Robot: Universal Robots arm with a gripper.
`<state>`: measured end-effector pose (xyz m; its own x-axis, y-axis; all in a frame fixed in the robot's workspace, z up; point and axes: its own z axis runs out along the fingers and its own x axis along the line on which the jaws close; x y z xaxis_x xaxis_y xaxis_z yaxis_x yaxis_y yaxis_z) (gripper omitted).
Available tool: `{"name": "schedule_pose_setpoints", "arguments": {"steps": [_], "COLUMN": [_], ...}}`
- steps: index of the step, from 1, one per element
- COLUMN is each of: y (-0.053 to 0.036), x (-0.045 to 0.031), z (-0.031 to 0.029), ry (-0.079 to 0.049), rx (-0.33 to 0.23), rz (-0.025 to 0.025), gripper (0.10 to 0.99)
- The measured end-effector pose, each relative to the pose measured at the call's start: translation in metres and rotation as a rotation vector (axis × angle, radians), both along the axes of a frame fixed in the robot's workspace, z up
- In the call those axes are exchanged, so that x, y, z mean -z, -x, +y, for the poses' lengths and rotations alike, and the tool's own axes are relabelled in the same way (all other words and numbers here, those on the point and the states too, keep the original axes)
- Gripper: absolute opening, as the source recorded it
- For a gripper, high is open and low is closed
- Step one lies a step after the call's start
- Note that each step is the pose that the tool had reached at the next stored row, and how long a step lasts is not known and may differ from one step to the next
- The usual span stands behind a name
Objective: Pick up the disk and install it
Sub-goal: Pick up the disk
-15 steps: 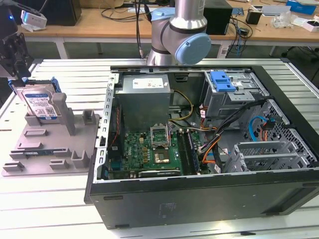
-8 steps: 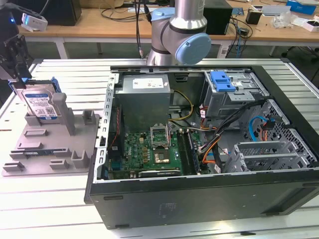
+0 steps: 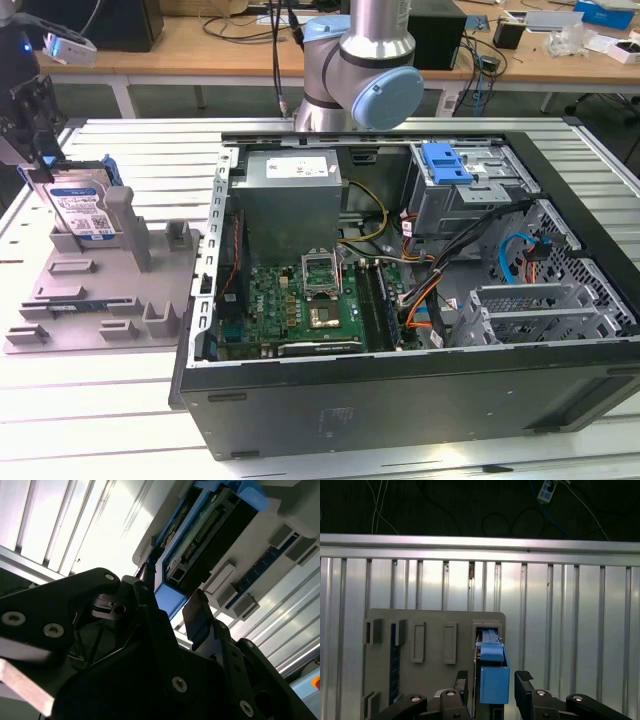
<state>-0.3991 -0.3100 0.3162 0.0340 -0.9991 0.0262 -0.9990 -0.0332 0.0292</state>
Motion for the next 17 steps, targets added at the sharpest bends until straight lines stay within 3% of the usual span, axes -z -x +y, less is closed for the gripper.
{"name": "schedule_pose_setpoints", "arguments": {"steps": [17], "y": [0.0011], "x": [0.0135], "z": [0.0001], "ry": [0.0], "rx": [0.0], "rz": [0.0], "gripper": [0.498]}}
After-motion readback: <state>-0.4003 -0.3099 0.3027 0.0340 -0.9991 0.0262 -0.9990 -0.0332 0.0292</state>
